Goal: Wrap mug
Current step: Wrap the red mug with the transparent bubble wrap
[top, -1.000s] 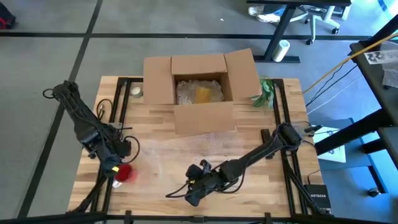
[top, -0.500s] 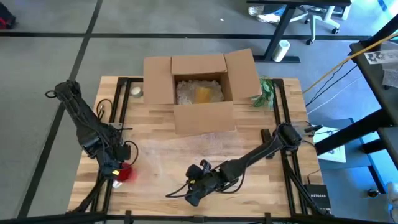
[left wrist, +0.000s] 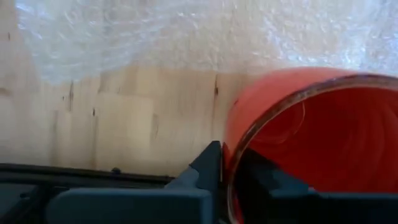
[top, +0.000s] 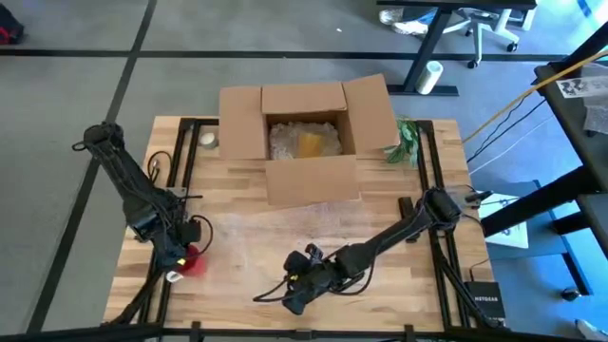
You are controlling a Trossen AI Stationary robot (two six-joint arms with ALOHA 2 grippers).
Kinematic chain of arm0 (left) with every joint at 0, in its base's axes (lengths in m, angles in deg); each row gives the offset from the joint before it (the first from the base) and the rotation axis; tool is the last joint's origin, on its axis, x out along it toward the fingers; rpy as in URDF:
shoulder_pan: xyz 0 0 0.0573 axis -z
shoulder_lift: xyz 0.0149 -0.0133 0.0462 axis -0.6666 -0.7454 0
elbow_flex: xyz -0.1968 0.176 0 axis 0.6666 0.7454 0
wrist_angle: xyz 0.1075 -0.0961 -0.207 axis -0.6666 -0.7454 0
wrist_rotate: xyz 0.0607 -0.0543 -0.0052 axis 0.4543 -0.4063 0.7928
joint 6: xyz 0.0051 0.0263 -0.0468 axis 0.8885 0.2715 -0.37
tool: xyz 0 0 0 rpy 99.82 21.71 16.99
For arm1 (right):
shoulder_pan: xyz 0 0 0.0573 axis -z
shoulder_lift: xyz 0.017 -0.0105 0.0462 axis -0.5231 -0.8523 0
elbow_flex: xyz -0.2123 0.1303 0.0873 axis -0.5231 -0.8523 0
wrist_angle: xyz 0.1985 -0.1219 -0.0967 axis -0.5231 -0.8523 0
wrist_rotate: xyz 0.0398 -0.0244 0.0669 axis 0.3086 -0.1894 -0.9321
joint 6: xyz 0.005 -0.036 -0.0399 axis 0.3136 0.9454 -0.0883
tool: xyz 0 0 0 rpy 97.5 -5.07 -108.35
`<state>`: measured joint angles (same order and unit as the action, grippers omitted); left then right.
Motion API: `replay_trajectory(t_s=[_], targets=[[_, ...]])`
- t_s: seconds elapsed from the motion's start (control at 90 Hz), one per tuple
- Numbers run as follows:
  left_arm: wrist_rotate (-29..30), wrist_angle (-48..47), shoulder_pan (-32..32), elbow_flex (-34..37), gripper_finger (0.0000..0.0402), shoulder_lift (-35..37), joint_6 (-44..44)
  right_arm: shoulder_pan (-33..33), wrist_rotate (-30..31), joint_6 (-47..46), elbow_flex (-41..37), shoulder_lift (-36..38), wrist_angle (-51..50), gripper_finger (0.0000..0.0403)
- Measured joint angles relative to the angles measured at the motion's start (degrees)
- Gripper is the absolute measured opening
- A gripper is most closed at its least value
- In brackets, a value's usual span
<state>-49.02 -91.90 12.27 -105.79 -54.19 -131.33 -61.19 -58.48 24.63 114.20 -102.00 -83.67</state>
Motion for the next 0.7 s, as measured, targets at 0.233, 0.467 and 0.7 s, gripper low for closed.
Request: replay_trajectory(t_s=[0.233, 0.467, 0.7], targets=[[-1.0, -1.1, 0.0, -2.4, 0.0003, 0.0, 0.2, 0.0, 0.0, 0.0, 0.0, 0.0, 0.0, 0.0000], [-1.7, -6.6, -2.5, -9.5, 0.0001, -0.1, 0.6, -0.5, 1.1, 0.0, 0.0, 0.0, -1.1, 0.0000], [-1.2, -9.2, -6.6, -16.8, 0.0001, -3.6, 5.4, -4.7, 5.0, -5.9, -0.6, 0.0, -9.5, 0.0000]])
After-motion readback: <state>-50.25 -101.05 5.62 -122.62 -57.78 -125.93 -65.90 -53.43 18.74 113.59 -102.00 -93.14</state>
